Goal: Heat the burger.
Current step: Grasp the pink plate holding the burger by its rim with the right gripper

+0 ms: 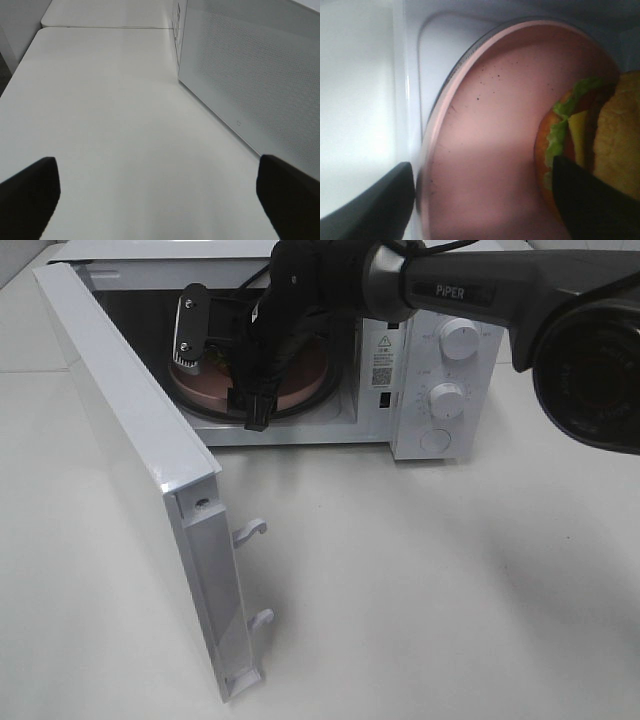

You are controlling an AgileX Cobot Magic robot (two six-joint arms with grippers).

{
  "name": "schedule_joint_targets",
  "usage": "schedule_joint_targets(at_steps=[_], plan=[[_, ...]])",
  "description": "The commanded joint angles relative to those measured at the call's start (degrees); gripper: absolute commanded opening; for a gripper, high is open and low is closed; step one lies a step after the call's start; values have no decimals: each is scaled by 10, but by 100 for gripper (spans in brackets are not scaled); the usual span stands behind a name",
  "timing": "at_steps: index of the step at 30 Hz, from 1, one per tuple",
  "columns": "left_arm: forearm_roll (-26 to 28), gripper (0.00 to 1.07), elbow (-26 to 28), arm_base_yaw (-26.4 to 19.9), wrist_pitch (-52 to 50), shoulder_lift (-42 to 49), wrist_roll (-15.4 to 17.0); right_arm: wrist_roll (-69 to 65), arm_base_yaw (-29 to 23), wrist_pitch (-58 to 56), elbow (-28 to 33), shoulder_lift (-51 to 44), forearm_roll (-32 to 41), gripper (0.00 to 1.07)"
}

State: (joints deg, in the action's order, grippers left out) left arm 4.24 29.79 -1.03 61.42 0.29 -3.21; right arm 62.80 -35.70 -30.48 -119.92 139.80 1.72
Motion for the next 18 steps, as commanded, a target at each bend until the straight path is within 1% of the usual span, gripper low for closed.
schedule_joint_targets(at_steps=[1,18], plan=[[-1,100,-2,-1,-1,5,1,-6,0,-12,-5,9,6,76],[-1,100,-2,-1,-1,2,1,-4,1,-14,-5,24,7,76]])
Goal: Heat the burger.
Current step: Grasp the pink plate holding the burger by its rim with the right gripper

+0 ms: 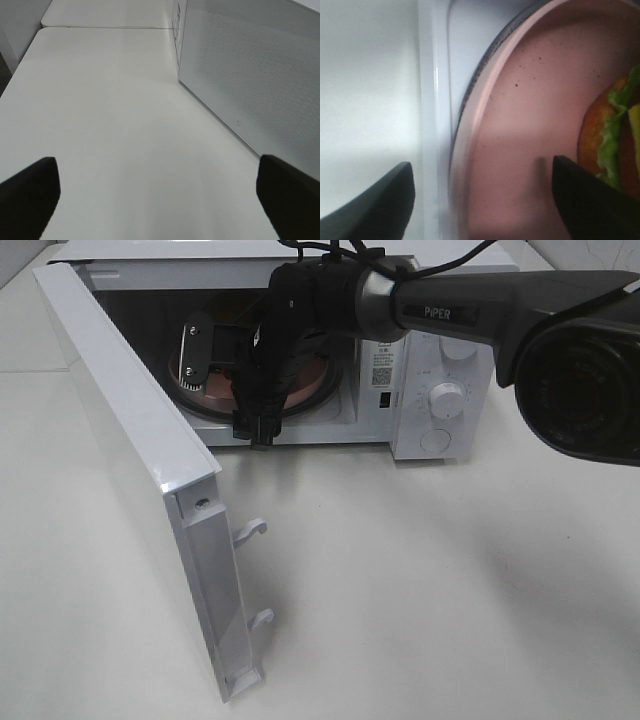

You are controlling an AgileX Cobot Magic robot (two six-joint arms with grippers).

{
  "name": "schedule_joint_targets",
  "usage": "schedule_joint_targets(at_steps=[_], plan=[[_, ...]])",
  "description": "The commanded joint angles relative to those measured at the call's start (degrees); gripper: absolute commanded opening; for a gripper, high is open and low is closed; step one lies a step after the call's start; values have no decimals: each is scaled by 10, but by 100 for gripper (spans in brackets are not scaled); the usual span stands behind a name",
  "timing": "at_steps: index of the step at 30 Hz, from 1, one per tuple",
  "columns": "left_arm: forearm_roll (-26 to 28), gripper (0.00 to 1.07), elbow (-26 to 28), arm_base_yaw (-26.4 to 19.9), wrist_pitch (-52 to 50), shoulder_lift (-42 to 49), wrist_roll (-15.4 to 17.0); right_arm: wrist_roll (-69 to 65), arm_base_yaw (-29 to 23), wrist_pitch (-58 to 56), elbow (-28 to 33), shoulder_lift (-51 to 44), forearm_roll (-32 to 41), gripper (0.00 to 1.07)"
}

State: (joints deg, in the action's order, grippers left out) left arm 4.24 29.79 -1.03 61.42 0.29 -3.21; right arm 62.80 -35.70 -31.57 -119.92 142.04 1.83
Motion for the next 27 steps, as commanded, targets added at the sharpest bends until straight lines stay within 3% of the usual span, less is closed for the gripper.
schedule_joint_targets(at_steps=[1,27], plan=[[-1,100,-2,-1,-1,2,1,-4,1,-3,-5,2,6,76],[-1,100,-2,-1,-1,2,1,-5,1,-11,-5,32,37,76]])
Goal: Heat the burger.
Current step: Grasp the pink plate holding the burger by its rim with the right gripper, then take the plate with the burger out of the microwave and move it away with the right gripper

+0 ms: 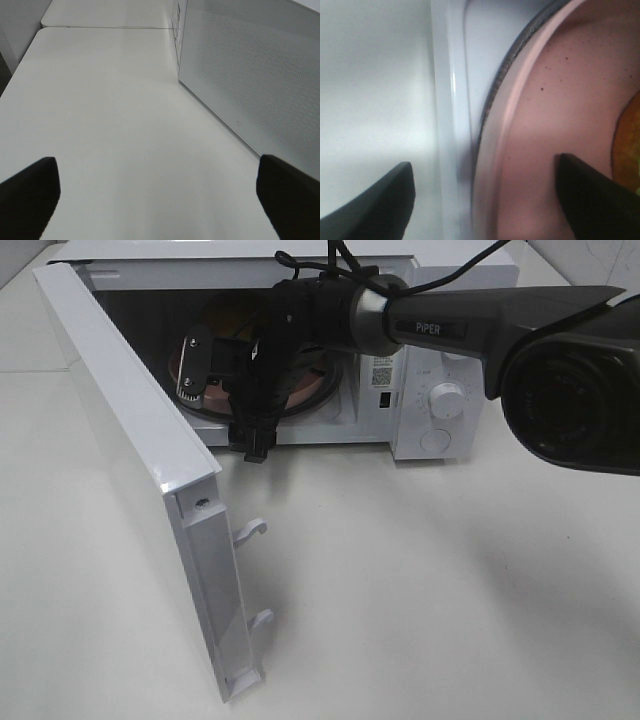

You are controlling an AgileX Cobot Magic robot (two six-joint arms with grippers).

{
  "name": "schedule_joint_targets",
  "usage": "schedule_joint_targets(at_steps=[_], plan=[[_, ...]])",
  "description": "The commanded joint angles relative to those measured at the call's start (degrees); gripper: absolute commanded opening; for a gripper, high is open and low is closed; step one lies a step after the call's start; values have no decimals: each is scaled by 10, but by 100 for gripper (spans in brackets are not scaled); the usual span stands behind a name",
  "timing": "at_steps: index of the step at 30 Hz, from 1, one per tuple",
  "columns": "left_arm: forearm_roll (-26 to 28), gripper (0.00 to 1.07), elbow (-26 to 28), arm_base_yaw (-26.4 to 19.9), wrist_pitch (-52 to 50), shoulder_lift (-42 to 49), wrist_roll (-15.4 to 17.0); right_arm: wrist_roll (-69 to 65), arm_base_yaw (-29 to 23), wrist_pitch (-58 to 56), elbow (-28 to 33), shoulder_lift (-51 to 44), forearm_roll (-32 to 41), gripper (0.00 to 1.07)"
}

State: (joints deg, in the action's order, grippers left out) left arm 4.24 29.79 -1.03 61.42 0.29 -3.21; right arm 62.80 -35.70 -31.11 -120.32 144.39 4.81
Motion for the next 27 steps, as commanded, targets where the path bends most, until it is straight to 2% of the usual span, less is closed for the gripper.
schedule_joint_targets(at_steps=[1,7,8,9,10,11,12,13,14,15,16,17,18,19,20,21,27], plan=[[-1,100,-2,-1,-1,2,1,-5,1,-15,-1,8,7,76],[-1,100,-2,-1,-1,2,1,-9,1,-28,-1,8,22,75],[-1,100,-2,-1,-1,2,1,-9,1,-32,-1,8,22,74],[-1,100,-2,-1,-1,2,1,-9,1,-44,-1,8,22,68],[-1,100,-2,-1,-1,2,1,-9,1,-44,-1,8,22,68],[-1,100,-2,-1,-1,2,1,-9,1,-54,-1,7,22,58],[-1,100,-2,-1,-1,2,1,-9,1,-61,-1,7,22,53],[-1,100,-2,-1,-1,2,1,-9,1,-61,-1,7,22,53],[-1,100,-2,-1,-1,2,1,-9,1,-73,-1,6,22,41],[-1,100,-2,-1,-1,2,1,-10,1,-79,-1,5,22,33],[-1,100,-2,-1,-1,2,1,-10,1,-79,-1,5,22,33],[-1,100,-2,-1,-1,2,1,-21,0,-90,-1,3,22,19],[-1,100,-2,-1,-1,2,1,-21,0,-90,-1,3,22,19],[-1,100,-2,-1,-1,2,1,-27,0,-108,-1,1,22,7],[-1,100,-2,-1,-1,2,1,-27,0,-108,-1,1,22,7],[-1,100,-2,-1,-1,2,1,-27,0,-119,-1,1,22,1],[-1,100,-2,-1,-1,2,1,-12,-1,-176,-1,1,17,0]])
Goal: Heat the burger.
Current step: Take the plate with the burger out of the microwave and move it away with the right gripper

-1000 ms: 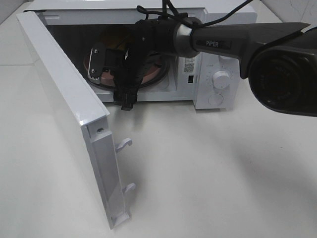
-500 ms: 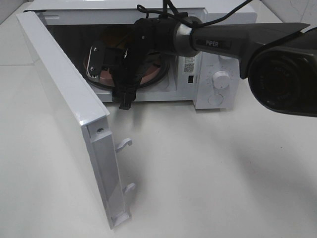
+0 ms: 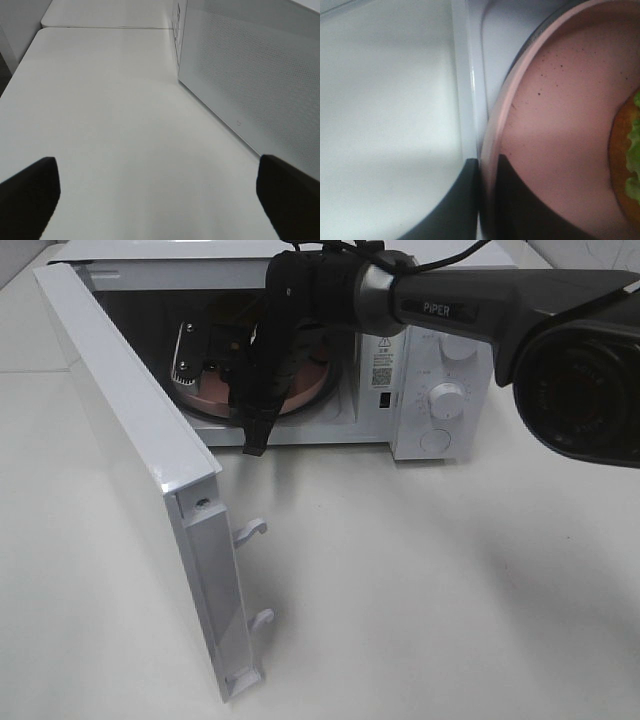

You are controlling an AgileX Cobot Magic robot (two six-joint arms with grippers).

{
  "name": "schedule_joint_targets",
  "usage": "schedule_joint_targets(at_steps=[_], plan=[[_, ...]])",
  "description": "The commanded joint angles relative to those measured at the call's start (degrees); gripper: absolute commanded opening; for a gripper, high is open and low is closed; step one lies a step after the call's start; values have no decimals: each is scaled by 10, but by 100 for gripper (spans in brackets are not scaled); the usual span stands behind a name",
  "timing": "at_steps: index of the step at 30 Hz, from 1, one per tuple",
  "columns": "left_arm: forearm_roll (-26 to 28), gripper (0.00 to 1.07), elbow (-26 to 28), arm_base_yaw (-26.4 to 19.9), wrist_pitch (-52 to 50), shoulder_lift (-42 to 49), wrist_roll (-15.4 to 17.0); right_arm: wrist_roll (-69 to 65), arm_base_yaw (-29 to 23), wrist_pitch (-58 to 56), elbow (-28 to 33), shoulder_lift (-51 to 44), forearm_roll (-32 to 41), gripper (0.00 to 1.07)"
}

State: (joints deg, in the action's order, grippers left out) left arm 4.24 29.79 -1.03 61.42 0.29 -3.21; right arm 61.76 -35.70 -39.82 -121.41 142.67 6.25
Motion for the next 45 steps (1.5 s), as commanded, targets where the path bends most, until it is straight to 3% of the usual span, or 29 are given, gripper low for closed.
schedule_joint_targets(at_steps=[1,14,19,32,45], plan=[[-1,100,-2,-1,-1,2,1,-2,-1,-89,10,18,2,0],[-1,100,-2,-1,-1,2,1,11,-1,-142,20,-14,-13,0],[-1,100,-2,-1,-1,2,1,13,-1,-135,50,-37,-13,0],[-1,100,-2,-1,-1,2,1,34,-1,-33,236,-161,-25,0],[-1,100,-2,-1,-1,2,1,34,-1,31,316,-225,-40,0]])
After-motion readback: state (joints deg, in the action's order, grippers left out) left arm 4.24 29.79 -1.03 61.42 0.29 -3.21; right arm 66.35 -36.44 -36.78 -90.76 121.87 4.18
